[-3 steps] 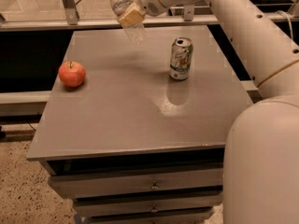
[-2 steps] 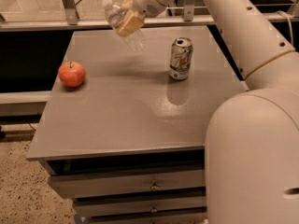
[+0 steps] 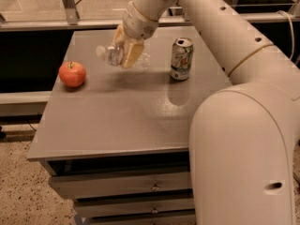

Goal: Knock water bottle over

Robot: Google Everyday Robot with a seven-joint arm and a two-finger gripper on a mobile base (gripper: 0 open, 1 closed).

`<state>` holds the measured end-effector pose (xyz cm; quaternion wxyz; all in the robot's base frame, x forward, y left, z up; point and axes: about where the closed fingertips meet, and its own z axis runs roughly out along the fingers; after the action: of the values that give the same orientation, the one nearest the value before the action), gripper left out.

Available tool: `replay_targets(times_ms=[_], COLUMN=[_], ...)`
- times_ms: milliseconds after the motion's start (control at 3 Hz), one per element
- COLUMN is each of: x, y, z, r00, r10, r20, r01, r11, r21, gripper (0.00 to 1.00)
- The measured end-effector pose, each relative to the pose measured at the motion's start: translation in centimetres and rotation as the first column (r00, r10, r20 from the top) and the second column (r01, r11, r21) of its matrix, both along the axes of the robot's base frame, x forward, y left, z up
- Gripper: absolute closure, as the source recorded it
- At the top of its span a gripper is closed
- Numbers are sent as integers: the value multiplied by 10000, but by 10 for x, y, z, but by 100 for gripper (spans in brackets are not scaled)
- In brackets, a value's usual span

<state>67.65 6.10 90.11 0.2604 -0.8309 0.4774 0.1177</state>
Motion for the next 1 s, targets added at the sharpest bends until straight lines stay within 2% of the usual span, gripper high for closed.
replay_targets(times_ms=[333, 667, 1000], x=[-40, -75, -76], y=[1, 4, 5], z=[-35, -63, -62], r00=[9786, 9223, 9205], r10=[2043, 3817, 3859], r20=[-236, -600, -605], r01=[-2053, -3818, -3857], r11=[9640, 8762, 8737], r21=[-1688, -2940, -2965], gripper=[100, 74, 51])
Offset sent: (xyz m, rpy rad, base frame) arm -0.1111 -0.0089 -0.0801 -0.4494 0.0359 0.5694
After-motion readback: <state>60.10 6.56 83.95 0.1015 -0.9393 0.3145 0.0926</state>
